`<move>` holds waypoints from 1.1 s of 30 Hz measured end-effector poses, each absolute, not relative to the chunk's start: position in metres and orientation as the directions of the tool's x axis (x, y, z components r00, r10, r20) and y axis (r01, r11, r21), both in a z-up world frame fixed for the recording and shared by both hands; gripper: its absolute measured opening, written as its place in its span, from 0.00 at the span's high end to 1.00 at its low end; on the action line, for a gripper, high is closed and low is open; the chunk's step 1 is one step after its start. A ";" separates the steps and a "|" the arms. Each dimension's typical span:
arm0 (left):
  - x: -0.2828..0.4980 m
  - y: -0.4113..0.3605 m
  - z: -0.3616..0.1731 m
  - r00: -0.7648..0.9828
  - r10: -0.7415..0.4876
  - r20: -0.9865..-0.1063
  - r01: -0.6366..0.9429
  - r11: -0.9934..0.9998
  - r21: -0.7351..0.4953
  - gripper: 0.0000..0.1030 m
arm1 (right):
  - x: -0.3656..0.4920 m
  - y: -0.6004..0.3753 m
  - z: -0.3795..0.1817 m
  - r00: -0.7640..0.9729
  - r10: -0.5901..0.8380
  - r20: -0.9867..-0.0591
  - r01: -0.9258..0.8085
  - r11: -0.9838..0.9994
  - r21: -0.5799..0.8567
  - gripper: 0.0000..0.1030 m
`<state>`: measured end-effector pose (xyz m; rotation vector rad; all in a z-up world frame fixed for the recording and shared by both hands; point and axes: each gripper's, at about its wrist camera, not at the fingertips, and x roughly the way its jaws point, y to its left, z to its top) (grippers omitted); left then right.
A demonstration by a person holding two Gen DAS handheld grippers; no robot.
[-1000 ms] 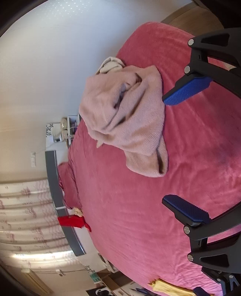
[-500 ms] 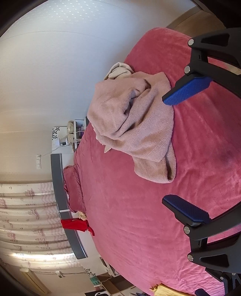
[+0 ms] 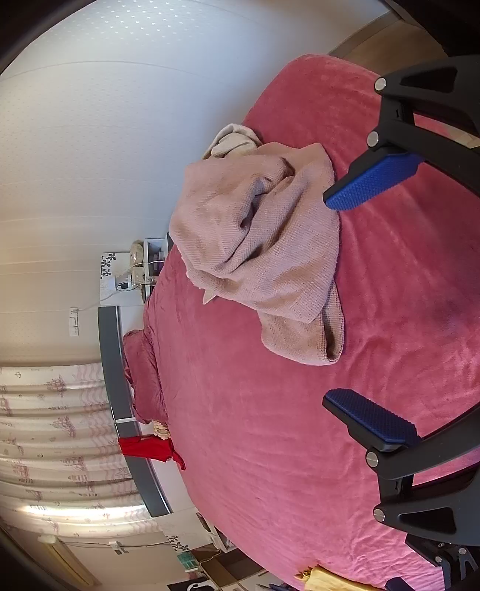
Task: Fold clothes
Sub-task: 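Move both grippers toward the crumpled pink knit sweater on the bed, then grasp the pink sweater with the right gripper and lift it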
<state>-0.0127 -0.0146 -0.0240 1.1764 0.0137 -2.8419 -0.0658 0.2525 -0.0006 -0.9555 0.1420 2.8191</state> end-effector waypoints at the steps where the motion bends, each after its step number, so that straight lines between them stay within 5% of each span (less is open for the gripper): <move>1: -0.013 -0.015 -0.025 -0.703 -0.059 -0.709 0.065 -0.998 0.018 0.00 | -0.067 0.253 -0.001 -0.781 0.119 -0.614 -0.185 -0.982 0.044 0.03; 13: -0.023 -0.019 -0.039 -0.671 -0.073 -0.738 0.070 -0.997 0.035 0.00 | -0.084 0.258 -0.008 -0.769 0.112 -0.629 -0.186 -0.981 0.052 0.03; 19: -0.026 -0.028 -0.052 -0.643 -0.083 -0.762 0.073 -0.996 0.047 0.00 | -0.113 0.290 -0.039 -0.732 -0.055 -0.679 -0.115 -0.973 0.202 0.00; 26: -0.020 -0.054 -0.070 -0.608 -0.143 -0.781 0.121 -0.989 0.087 0.00 | -0.177 0.358 -0.050 -0.701 0.152 -0.697 -0.193 -0.981 -0.020 0.00; 33: -0.021 -0.069 -0.083 -0.565 -0.188 -0.803 0.151 -0.981 0.123 0.00 | -0.241 0.381 -0.069 -0.662 0.139 -0.736 -0.185 -0.982 -0.018 0.00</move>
